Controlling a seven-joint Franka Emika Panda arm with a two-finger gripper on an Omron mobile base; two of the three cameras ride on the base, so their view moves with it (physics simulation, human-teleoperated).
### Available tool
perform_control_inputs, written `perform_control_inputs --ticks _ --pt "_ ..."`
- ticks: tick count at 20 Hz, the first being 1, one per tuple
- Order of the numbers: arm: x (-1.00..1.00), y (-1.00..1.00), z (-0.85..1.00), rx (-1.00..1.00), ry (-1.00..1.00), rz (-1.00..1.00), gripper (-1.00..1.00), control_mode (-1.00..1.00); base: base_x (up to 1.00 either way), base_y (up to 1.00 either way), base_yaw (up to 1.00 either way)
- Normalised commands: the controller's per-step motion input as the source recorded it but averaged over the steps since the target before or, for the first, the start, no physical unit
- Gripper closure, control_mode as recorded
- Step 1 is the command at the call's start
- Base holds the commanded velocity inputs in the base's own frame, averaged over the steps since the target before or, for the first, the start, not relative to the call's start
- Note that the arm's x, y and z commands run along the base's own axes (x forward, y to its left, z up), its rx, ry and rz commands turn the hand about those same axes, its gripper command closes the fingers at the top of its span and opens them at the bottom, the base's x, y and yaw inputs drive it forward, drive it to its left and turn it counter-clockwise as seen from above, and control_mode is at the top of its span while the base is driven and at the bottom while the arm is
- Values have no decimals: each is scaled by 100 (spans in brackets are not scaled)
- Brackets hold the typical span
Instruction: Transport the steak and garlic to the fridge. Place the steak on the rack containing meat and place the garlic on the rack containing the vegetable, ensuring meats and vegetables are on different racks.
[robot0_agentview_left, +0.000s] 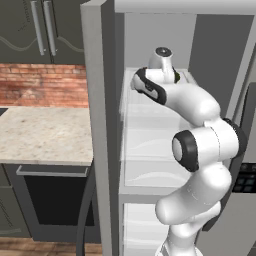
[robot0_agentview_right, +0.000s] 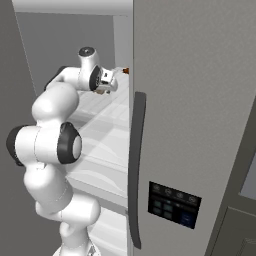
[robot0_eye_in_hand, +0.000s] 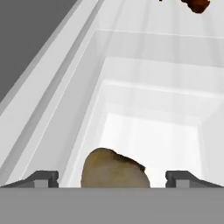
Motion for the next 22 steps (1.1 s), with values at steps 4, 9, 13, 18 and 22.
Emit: perform_control_inputs --ticks 4,9,13,18,22 --pt "-56 -1 8 0 -2 -10 -100 -100 0 0 0" --pt "-62 0 4 0 -8 -5 -100 -100 0 0 0" --pt "-84 0 0 0 -13 0 -100 -100 0 0 0" --pt "-100 -4 7 2 -6 0 -100 -100 0 0 0" --pt "-100 -22 39 3 0 0 -100 -100 0 0 0"
